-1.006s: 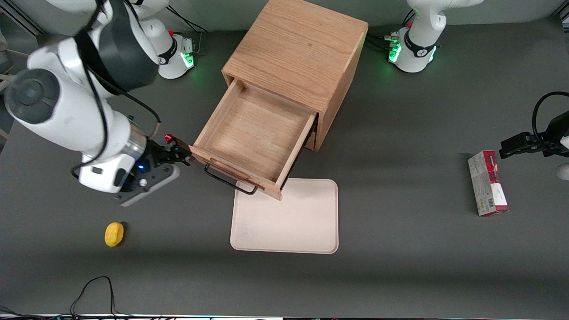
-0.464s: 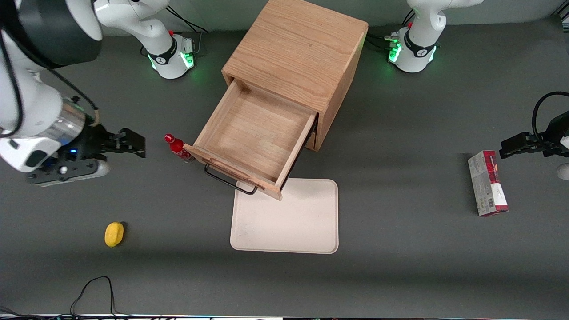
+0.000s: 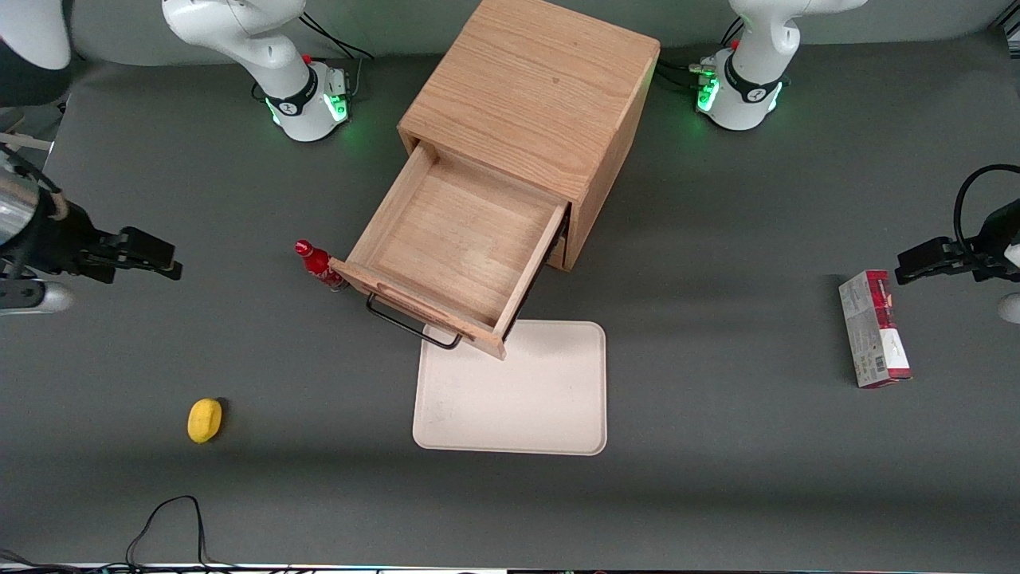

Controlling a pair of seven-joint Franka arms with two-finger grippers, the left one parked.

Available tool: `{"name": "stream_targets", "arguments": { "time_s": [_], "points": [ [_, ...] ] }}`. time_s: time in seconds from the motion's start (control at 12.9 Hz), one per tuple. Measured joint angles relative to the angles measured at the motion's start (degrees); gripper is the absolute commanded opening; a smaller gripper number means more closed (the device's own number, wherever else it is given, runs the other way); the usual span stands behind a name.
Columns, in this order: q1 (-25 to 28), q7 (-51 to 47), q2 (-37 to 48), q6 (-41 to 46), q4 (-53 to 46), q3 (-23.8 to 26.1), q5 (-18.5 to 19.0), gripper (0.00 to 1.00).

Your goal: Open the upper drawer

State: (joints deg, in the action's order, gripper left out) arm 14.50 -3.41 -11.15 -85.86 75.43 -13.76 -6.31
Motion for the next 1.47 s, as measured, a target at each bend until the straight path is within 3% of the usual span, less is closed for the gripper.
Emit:
{"name": "stream_targets", "arguments": {
  "time_s": [0.54, 1.47],
  "points": [
    [-8.99, 2.43, 7.4, -6.65, 11.69, 5.79, 2.81, 1.0],
    [-9.21, 5.37, 6.48, -7.6, 13.44, 6.2, 4.76, 1.0]
  ]
}}
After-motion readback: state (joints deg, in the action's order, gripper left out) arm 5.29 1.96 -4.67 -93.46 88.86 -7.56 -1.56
